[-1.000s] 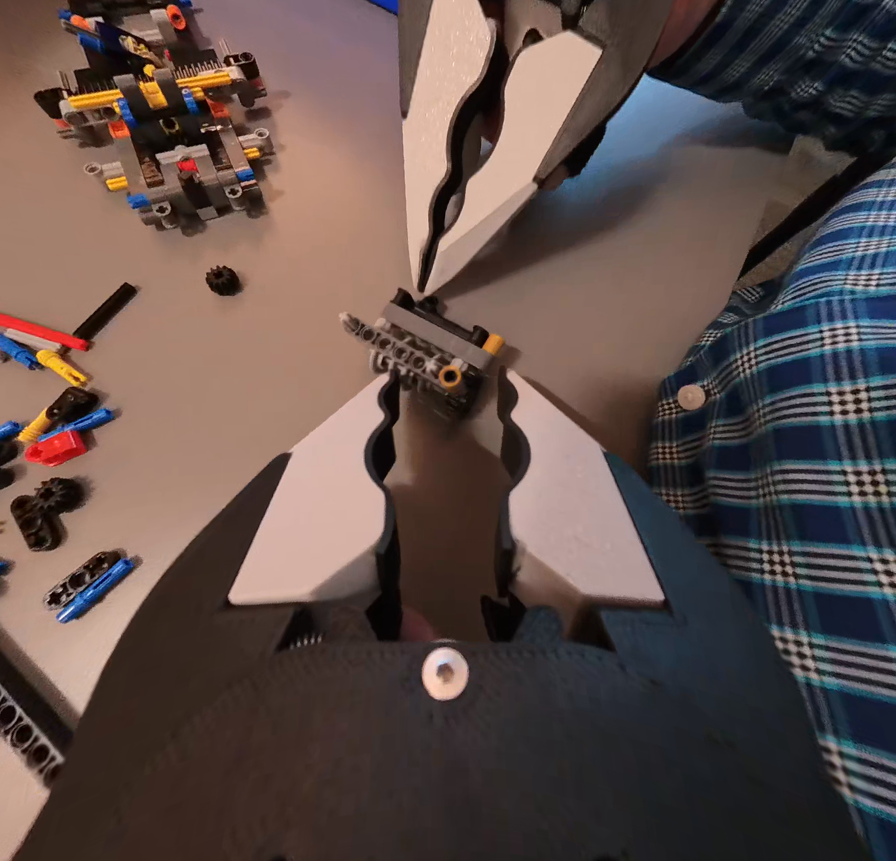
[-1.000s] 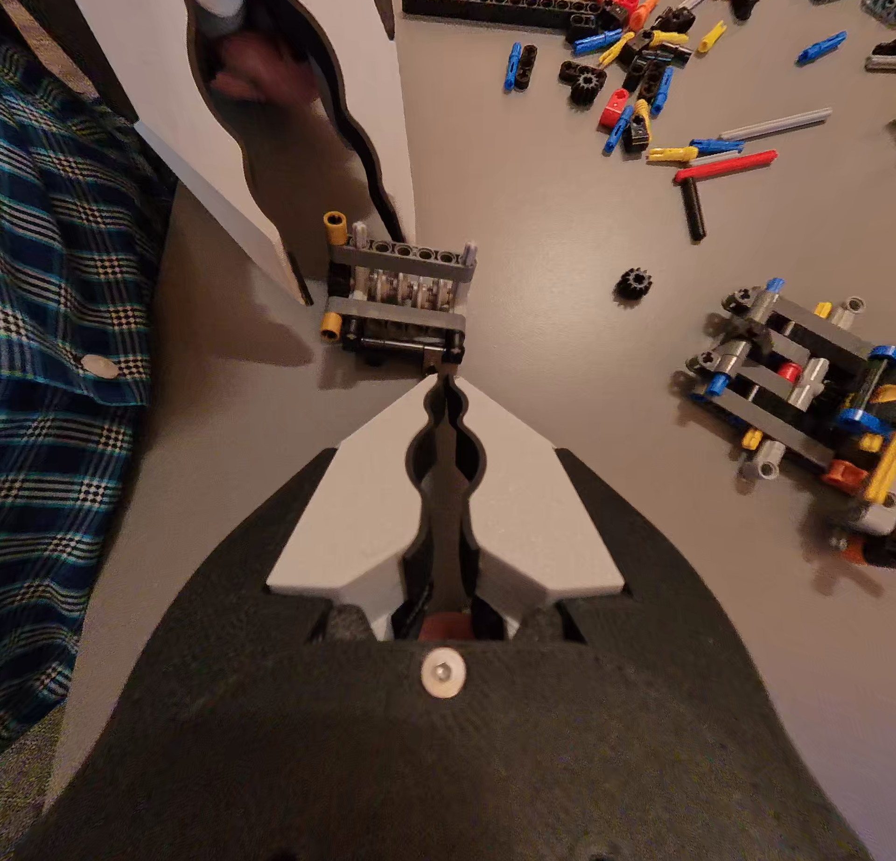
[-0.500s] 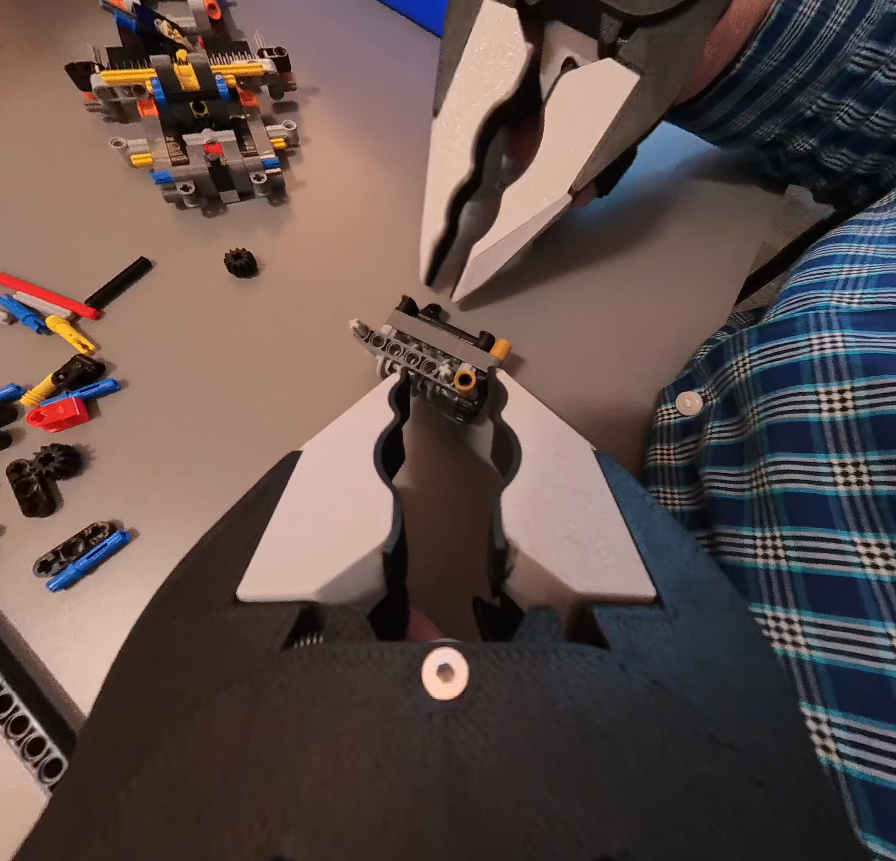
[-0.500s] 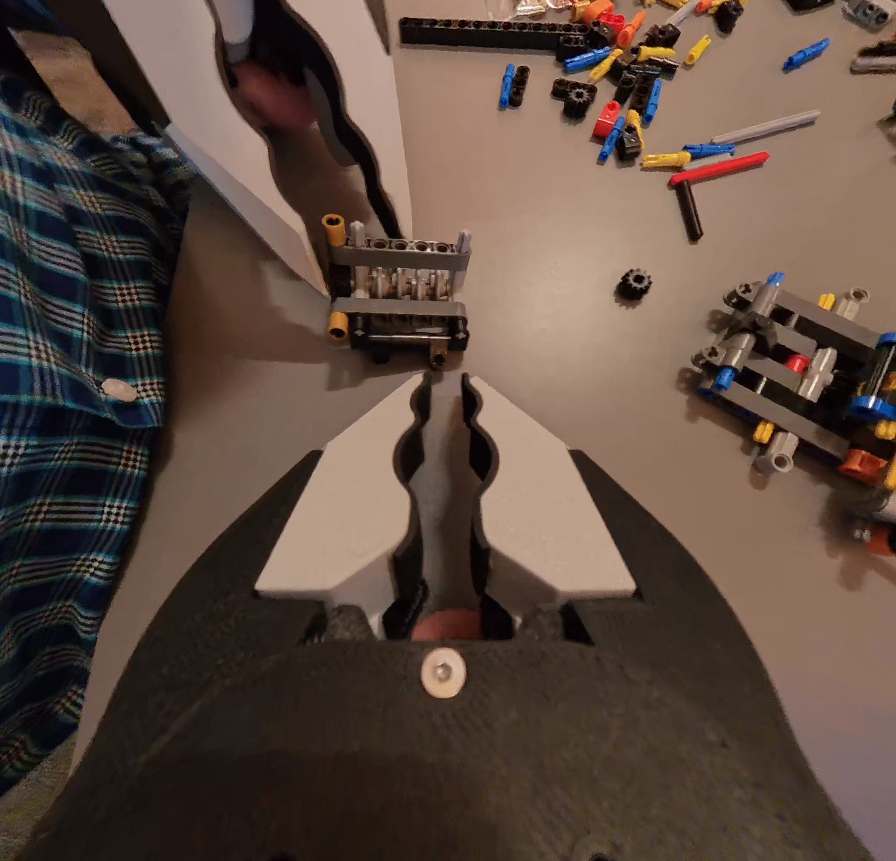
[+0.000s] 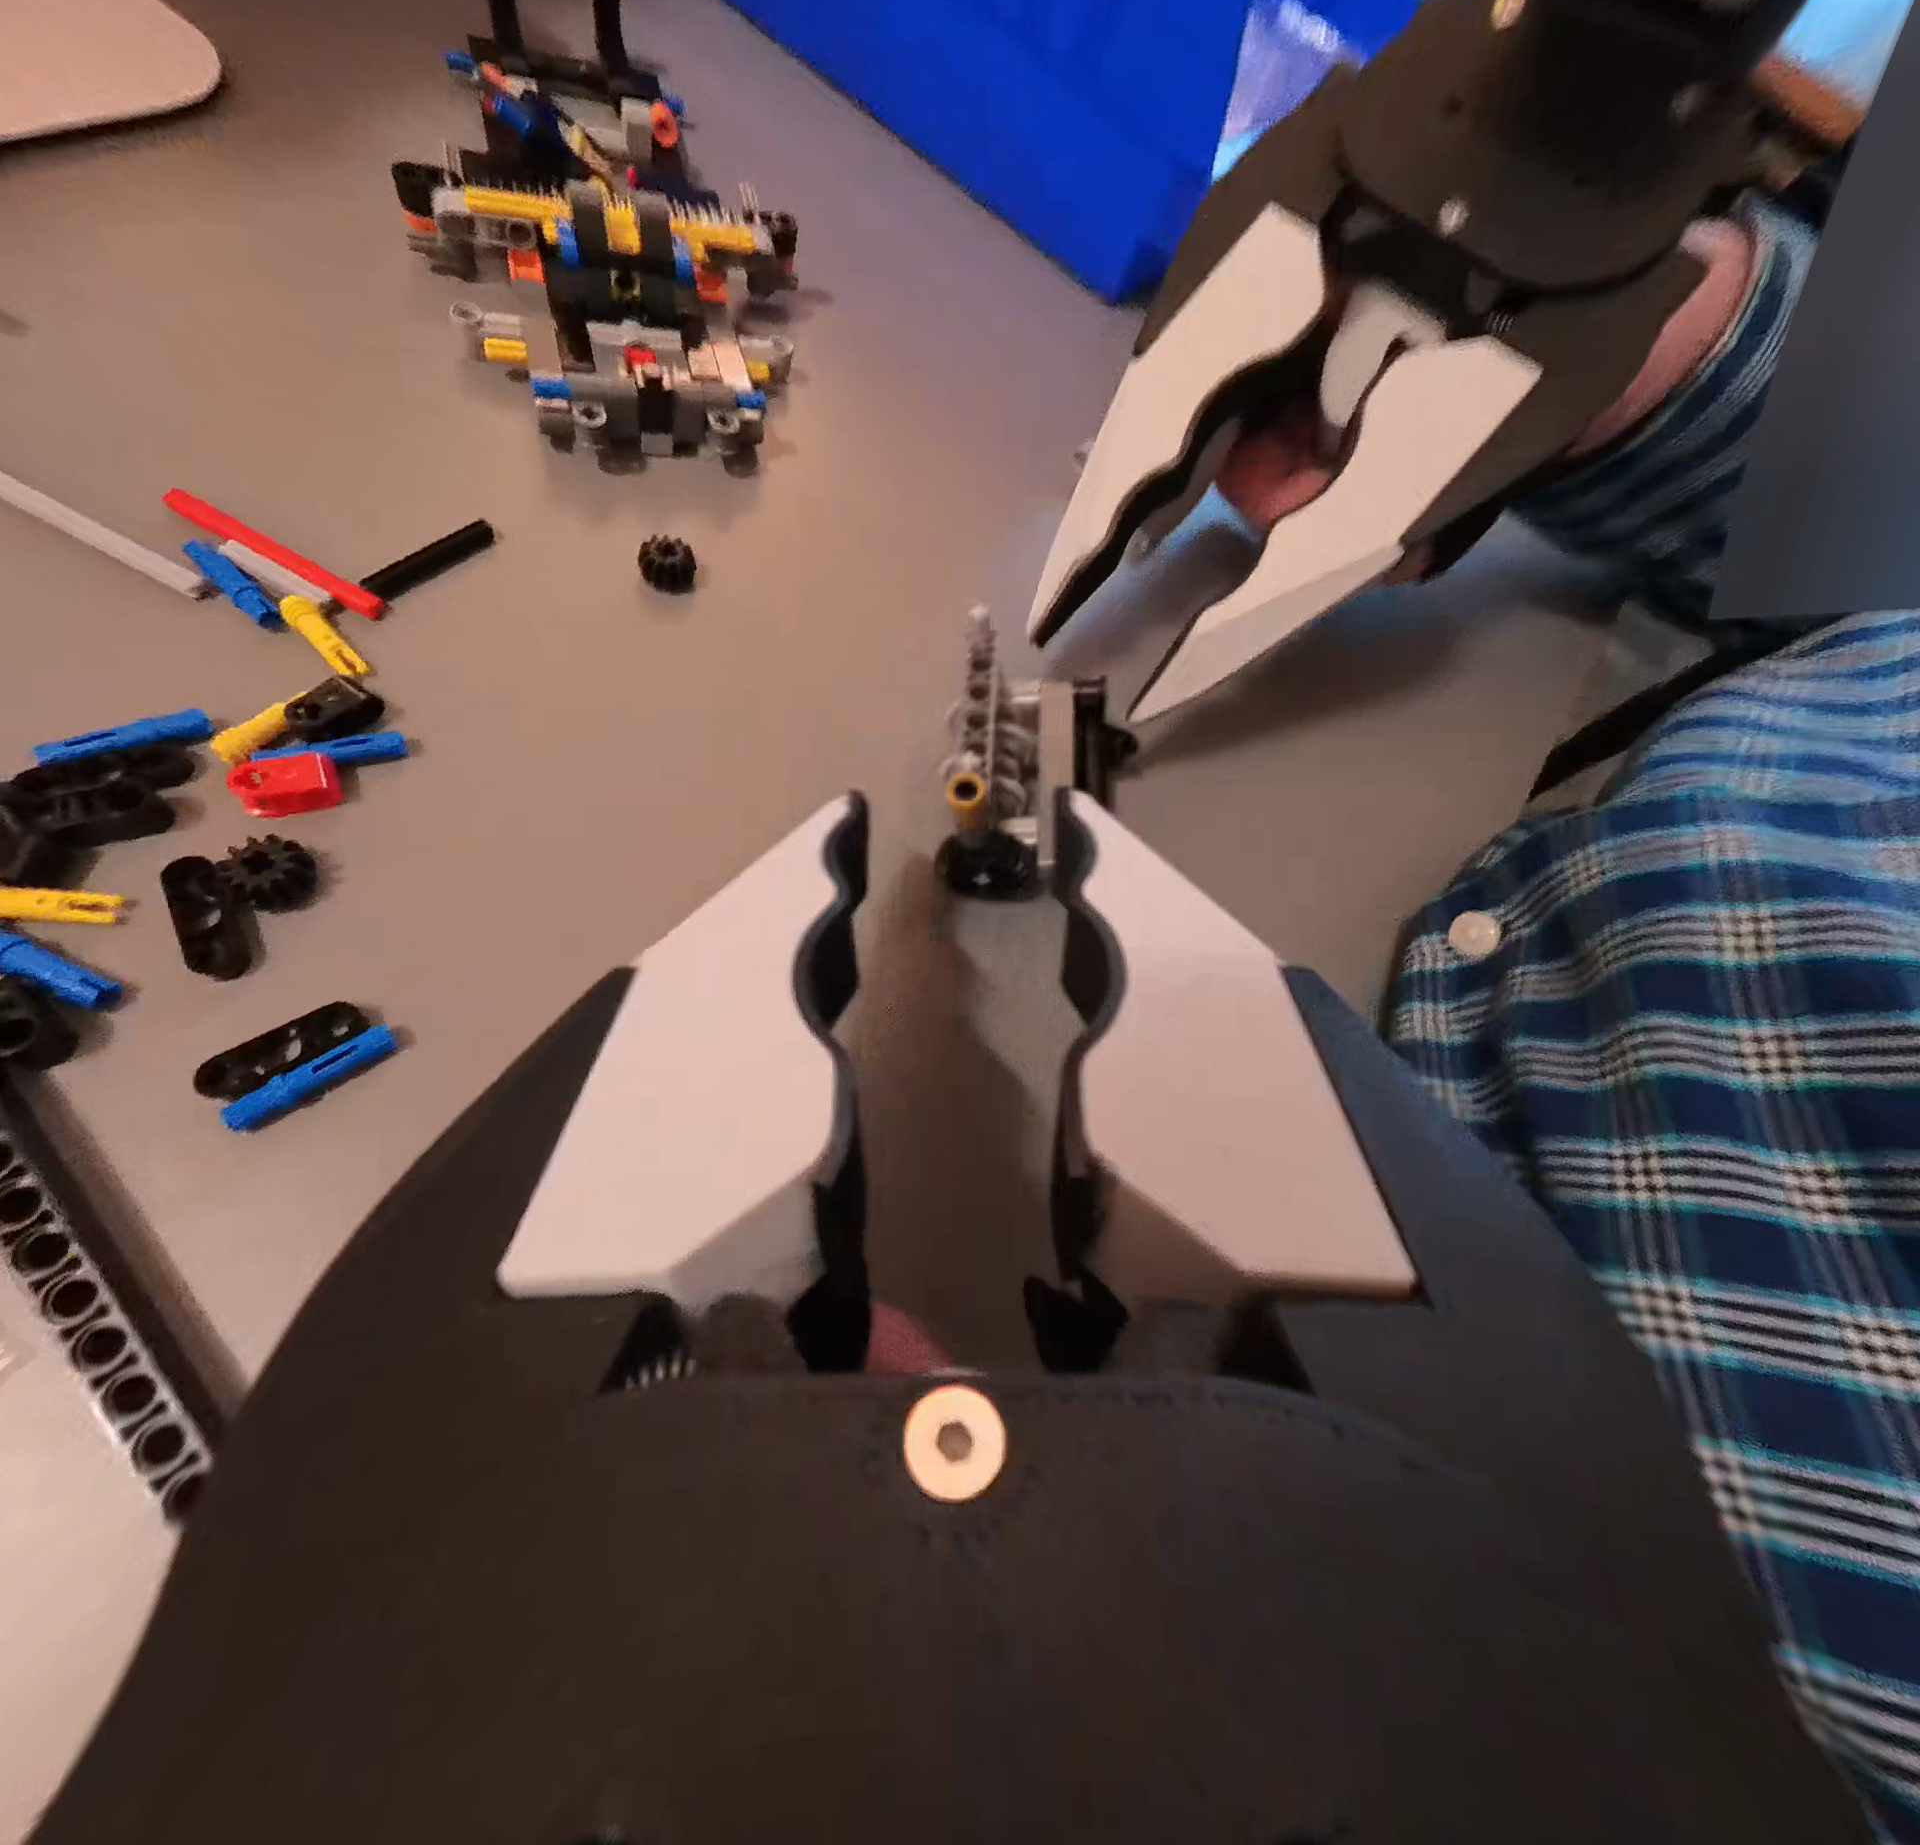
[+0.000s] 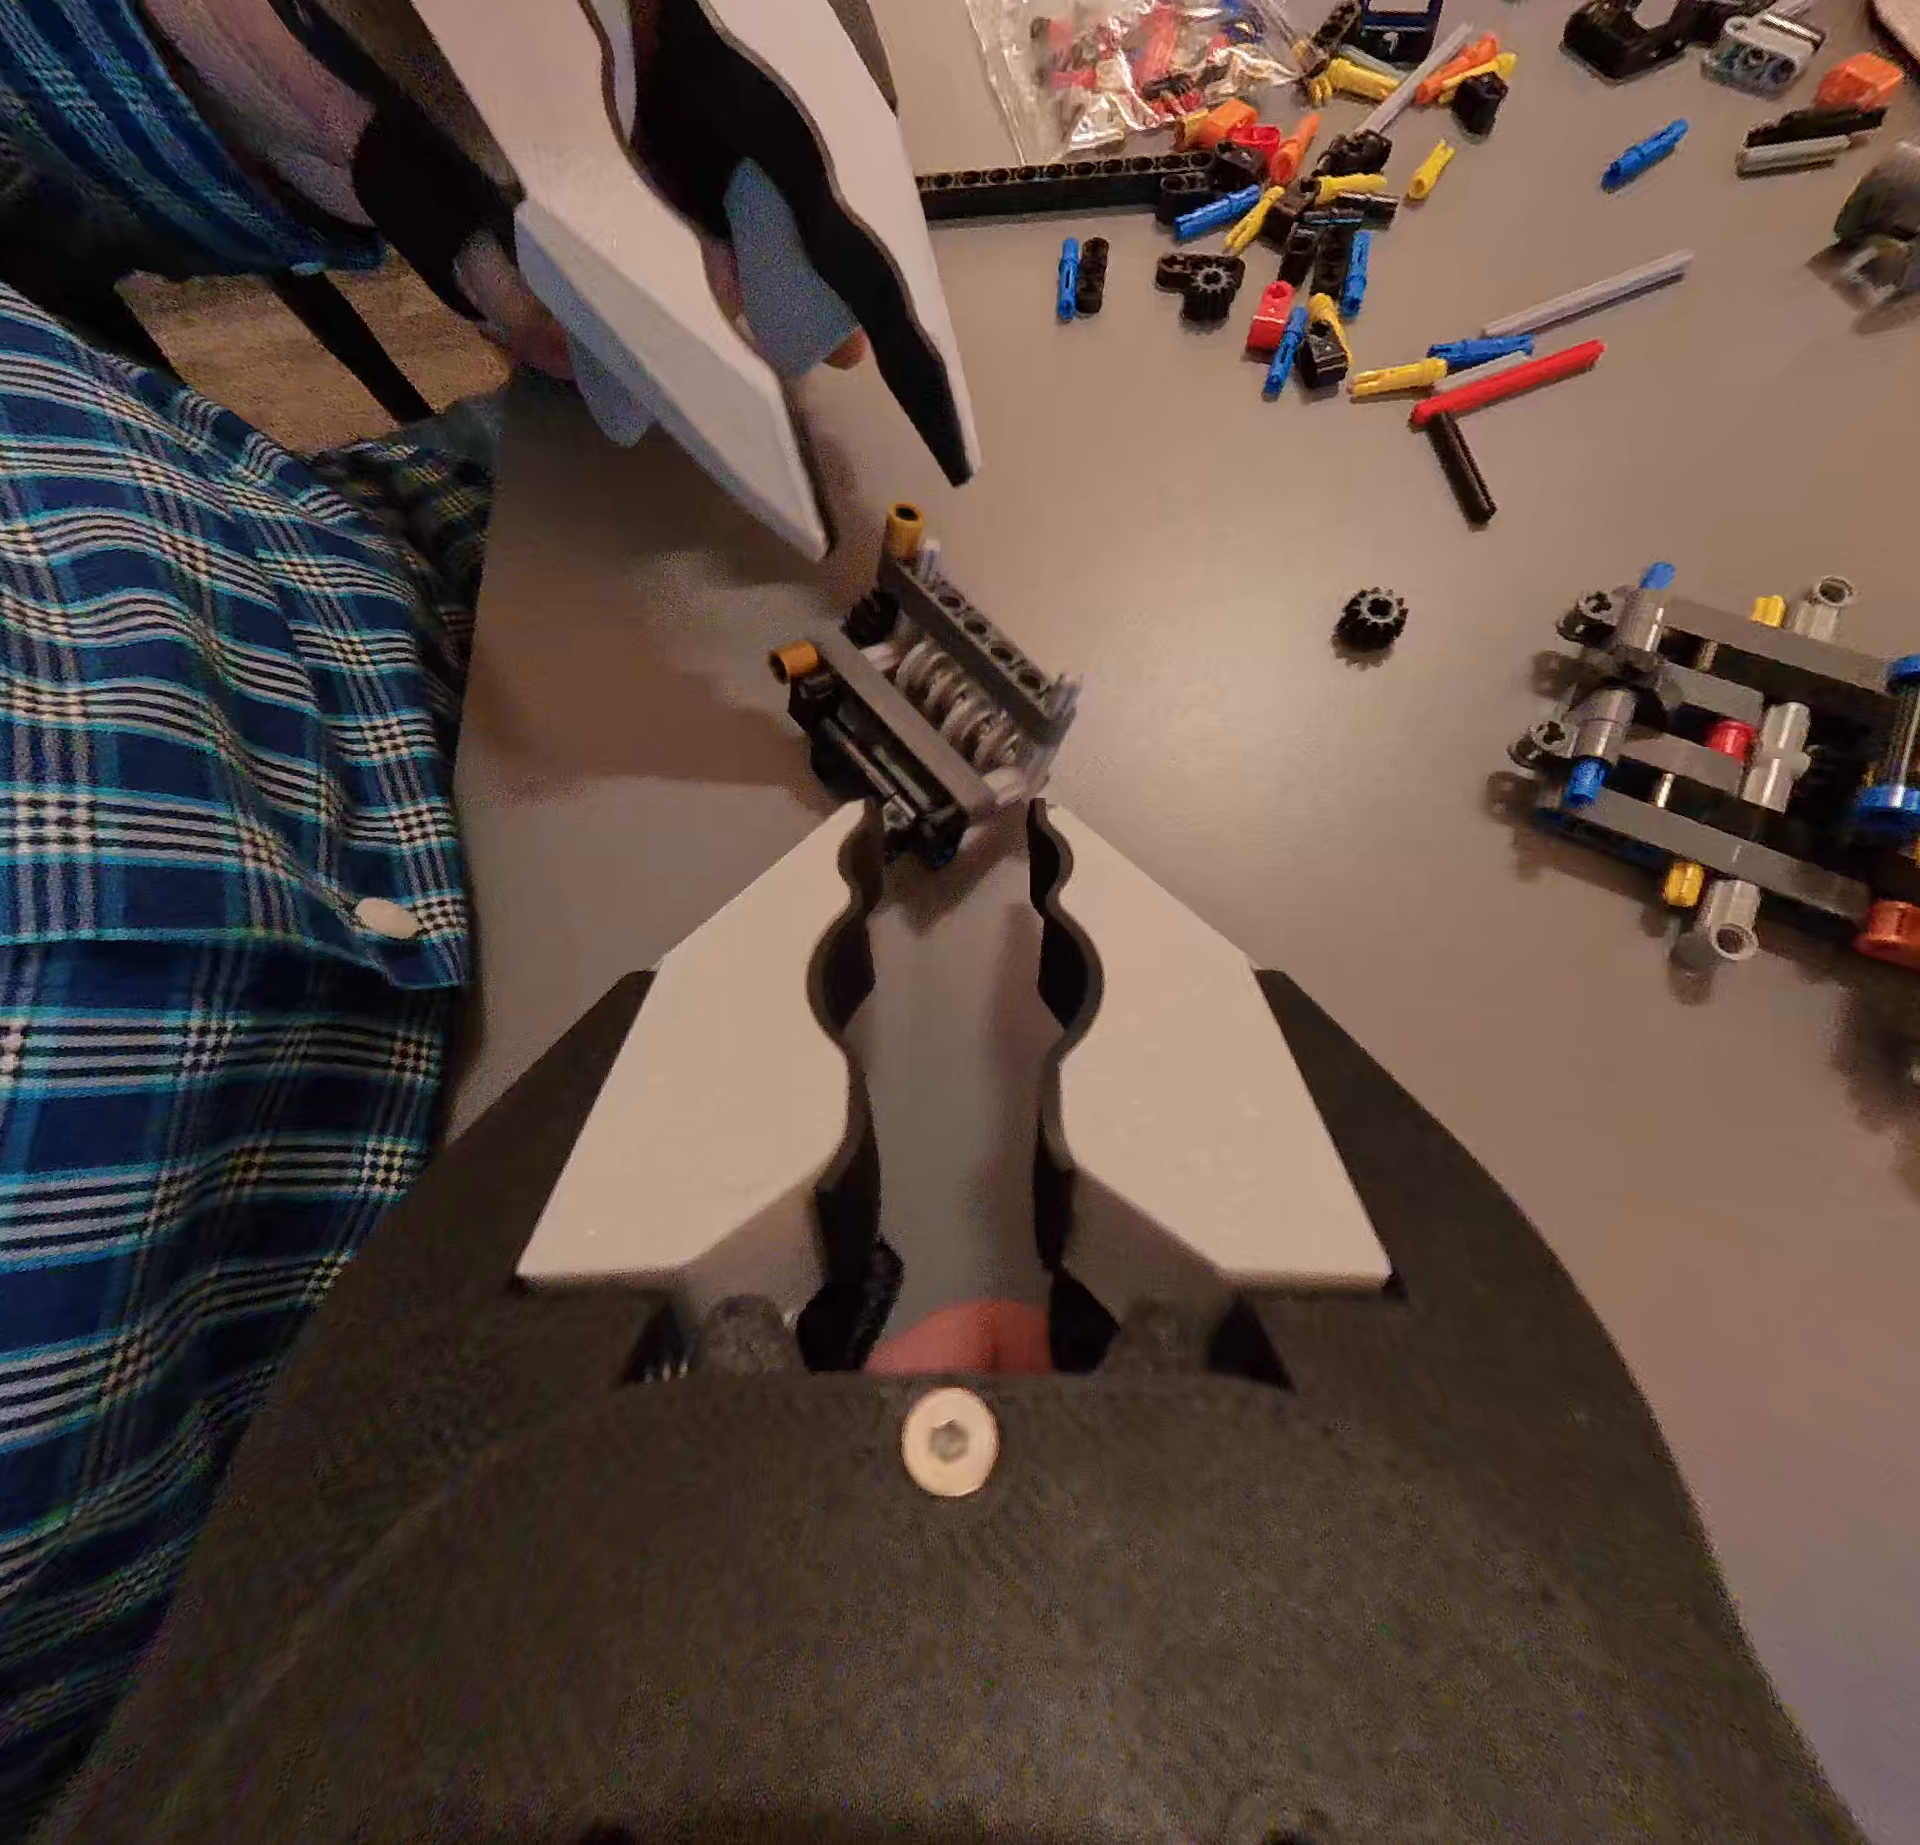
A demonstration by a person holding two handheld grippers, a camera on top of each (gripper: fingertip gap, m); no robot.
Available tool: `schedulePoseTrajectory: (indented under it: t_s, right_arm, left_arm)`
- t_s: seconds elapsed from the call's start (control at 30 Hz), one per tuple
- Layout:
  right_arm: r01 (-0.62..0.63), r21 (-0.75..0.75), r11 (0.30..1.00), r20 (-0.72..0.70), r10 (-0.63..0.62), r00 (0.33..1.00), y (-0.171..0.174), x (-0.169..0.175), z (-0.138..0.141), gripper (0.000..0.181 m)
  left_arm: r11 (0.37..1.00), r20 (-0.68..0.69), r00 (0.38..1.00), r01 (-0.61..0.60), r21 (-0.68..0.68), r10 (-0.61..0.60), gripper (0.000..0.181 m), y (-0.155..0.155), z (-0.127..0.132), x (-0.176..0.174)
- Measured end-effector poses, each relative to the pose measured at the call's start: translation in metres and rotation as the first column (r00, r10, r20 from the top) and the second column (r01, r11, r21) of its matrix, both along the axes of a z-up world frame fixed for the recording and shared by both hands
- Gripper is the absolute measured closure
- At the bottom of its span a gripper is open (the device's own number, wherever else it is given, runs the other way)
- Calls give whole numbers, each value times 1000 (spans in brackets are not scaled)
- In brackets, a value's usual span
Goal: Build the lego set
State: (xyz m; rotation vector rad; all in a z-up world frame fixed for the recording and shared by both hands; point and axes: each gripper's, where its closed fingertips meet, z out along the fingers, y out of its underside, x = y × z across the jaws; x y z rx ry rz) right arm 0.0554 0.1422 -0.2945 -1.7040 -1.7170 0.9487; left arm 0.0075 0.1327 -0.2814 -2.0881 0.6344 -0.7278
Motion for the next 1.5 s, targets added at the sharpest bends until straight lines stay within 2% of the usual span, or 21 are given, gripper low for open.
schedulePoseTrajectory:
  t_s: [0.03, 0.2, 0.37, 0.47, 0.6, 0.7, 0.83, 0.93, 1.0, 1.07, 1.2, 1.33, 1.4, 1.5]
  right_arm:
    - [-3, -8, 1000, -4, 3, 1000, -2, 0, 1, 157]
    - [7, 22, 1000, 8, -7, 1000, -2, 7, 1, 155]
    - [12, 37, 999, 8, -13, 1000, -5, 12, -1, 155]
    - [21, 51, 999, -5, -20, 1000, -5, 15, 1, 156]
    - [22, 91, 996, -25, -20, 999, -2, 17, 4, 155]
    - [-2, 207, 978, -59, 14, 998, -4, 14, 9, 155]
    - [-46, 268, 962, -22, 54, 998, -13, 5, -2, 155]
    - [19, 153, 988, -8, -18, 1000, -12, -3, -7, 155]
    - [83, 2, 997, -66, -83, 994, -8, -9, 4, 152]
    - [90, -192, 977, -120, -114, 986, -10, -14, 16, 152]
    - [86, -366, 927, -201, -169, 965, -4, -22, 32, 151]
    - [46, -479, 876, -284, -205, 937, -1, -28, 51, 153]
    - [13, -534, 845, -338, -228, 913, 1, -28, 63, 161]
    - [5, -567, 824, -364, -255, 896, 4, -28, 69, 164]
  left_arm:
    - [1000, -22, 1000, 11, 2, -11, 143, -2, -2, -1]
    - [997, -109, 994, 14, 71, -6, 140, -2, -1, 2]
    - [998, -178, 984, 30, 47, -21, 168, 6, -13, 12]
    - [999, -197, 980, 41, 15, -37, 172, 5, -18, 14]
    - [997, -106, 994, -35, -71, 27, 176, 10, -18, 9]
    - [971, 53, 993, -87, -225, 101, 177, 11, -18, 5]
    - [939, 144, 973, -124, -321, 178, 177, 15, -18, -4]
    - [926, 176, 960, -149, -346, 220, 177, 18, -18, -8]
    - [923, 233, 941, -155, -352, 247, 177, 20, -13, -9]
    - [928, 314, 915, -138, -346, 253, 177, 22, -3, -8]
    - [951, 510, 825, -97, -295, 242, 177, 26, 26, -3]
    - [969, 587, 782, -86, -230, 209, 177, 29, 41, 0]
    - [972, 603, 771, -90, -217, 206, 177, 30, 45, -2]
    - [976, 624, 756, -95, -197, 200, 177, 31, 49, -2]
